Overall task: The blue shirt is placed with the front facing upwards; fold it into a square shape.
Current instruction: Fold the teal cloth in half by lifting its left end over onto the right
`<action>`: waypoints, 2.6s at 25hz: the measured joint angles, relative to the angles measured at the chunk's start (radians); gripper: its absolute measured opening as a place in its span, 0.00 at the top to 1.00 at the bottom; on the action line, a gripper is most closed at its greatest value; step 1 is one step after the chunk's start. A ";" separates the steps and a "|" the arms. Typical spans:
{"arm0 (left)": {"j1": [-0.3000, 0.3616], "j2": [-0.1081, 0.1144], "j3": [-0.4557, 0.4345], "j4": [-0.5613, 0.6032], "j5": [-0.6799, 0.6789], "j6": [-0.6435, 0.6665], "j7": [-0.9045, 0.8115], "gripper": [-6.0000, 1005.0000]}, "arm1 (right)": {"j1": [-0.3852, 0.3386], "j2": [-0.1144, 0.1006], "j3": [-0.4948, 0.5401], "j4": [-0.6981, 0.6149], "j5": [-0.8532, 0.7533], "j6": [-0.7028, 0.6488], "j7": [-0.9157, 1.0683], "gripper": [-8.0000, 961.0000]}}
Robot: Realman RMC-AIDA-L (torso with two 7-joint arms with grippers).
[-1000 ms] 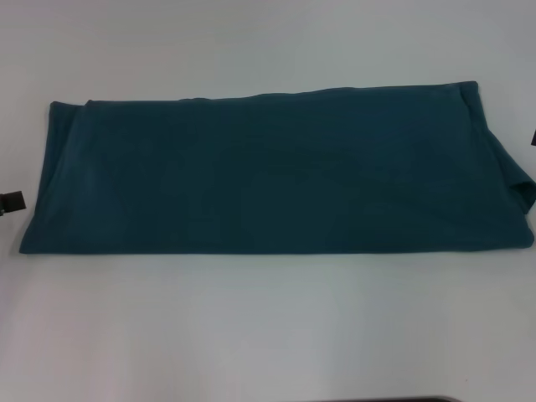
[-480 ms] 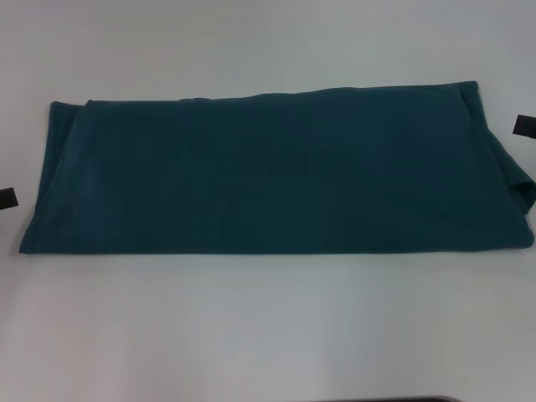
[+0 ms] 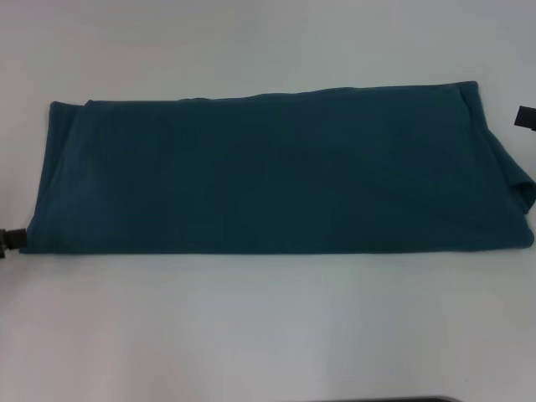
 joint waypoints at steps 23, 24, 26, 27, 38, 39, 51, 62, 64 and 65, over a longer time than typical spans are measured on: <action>-0.121 0.010 0.003 0.093 0.147 -0.021 -0.053 0.31 | 0.002 -0.010 0.002 -0.006 0.000 0.006 0.020 0.03; -0.128 0.011 0.003 0.095 0.153 -0.024 -0.055 0.31 | 0.002 -0.010 0.004 -0.006 0.000 0.006 0.020 0.03; -0.141 0.011 0.003 0.096 0.161 -0.029 -0.059 0.31 | 0.001 -0.011 0.010 -0.006 0.000 0.006 0.021 0.03; -0.146 0.011 0.003 0.097 0.161 -0.031 -0.059 0.31 | 0.001 -0.011 0.012 -0.006 0.000 0.006 0.021 0.03; -0.208 0.015 0.036 0.138 0.162 -0.069 -0.062 0.31 | 0.001 -0.014 0.013 -0.007 0.000 0.006 0.031 0.03; -0.211 0.014 0.037 0.138 0.162 -0.071 -0.062 0.31 | 0.001 -0.014 0.014 -0.008 0.000 0.006 0.031 0.03; -0.226 0.017 0.038 0.126 0.154 -0.055 -0.058 0.31 | -0.001 -0.014 0.014 -0.008 0.000 0.002 0.045 0.03; -0.238 0.016 0.039 0.120 0.153 -0.055 -0.050 0.31 | 0.000 -0.014 0.014 -0.008 0.000 0.002 0.045 0.03; -0.241 0.016 0.039 0.116 0.152 -0.066 -0.049 0.31 | 0.002 -0.014 0.014 -0.008 0.000 0.002 0.045 0.03; -0.242 0.016 0.039 0.115 0.152 -0.071 -0.049 0.31 | 0.003 -0.014 0.014 -0.008 0.000 0.002 0.045 0.03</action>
